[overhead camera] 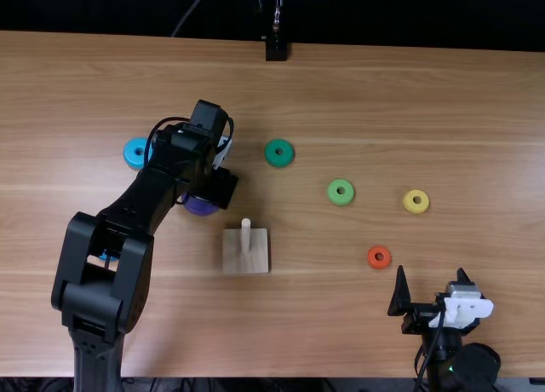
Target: Build the Hanoi tower: stack the rings onto the peg from bottom to top in this color order: purple, dark blue, light blue, dark green, light green, yellow, orange.
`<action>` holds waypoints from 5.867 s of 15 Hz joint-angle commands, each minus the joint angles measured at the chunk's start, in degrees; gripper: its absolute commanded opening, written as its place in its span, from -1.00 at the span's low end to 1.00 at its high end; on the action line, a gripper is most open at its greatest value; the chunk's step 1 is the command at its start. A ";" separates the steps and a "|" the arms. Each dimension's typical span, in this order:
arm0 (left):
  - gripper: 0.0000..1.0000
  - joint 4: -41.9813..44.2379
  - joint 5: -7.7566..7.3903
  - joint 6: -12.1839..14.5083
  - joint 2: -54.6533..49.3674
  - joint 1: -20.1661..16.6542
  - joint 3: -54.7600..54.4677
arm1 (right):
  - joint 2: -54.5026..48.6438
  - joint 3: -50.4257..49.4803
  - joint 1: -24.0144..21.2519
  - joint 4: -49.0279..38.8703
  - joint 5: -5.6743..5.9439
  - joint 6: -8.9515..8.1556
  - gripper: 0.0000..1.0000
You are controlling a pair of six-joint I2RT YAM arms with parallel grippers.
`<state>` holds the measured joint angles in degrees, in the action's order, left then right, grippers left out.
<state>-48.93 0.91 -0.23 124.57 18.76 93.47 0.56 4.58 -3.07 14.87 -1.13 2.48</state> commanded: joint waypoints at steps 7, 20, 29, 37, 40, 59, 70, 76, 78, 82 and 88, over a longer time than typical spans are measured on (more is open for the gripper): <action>-1.00 -17.94 0.04 -0.40 -7.42 -0.57 7.60 | -0.56 -3.79 -0.53 4.28 -0.35 -0.05 1.00; -1.00 -35.34 -1.01 -3.46 -19.37 6.28 21.23 | -0.56 -3.79 -0.53 4.28 -0.35 -0.05 1.00; -1.00 -35.87 -1.01 -10.21 -19.19 15.16 25.01 | -0.56 -3.79 -0.53 4.28 -0.35 -0.16 1.00; -1.00 -35.76 -1.01 -11.16 -18.75 16.83 23.95 | -0.56 -3.79 -0.53 4.28 -0.35 -0.05 1.00; -1.00 -35.66 -1.01 -11.16 -18.40 16.92 22.28 | -0.56 -3.79 -0.53 4.28 -0.35 -0.05 1.00; -1.00 -34.60 -1.01 -10.74 -14.10 17.80 18.94 | -0.56 -3.79 -0.62 4.28 -0.35 -0.16 1.00; 1.00 -34.50 -0.80 -10.42 -12.51 17.27 18.85 | -0.56 -3.79 -0.53 4.28 -0.35 -0.16 1.00; 1.00 -35.24 -0.06 -10.21 -13.39 16.92 23.16 | -0.56 -3.79 -0.53 4.28 -0.35 -0.16 1.00; 1.00 -34.50 -0.06 -10.21 -13.92 15.16 25.88 | -0.56 -3.79 -0.53 4.28 -0.35 -0.05 1.00; 1.00 -28.49 -0.80 -10.42 -24.82 3.74 21.05 | -0.56 -3.79 -0.53 4.28 -0.35 -0.05 1.00; 1.00 -13.93 -0.91 -10.00 -42.57 -12.08 -13.14 | -0.56 -3.79 -0.53 4.28 -0.35 -0.05 1.00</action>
<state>-62.61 0.01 -10.66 83.77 7.18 82.02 0.56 4.60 -3.07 14.87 -1.13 2.48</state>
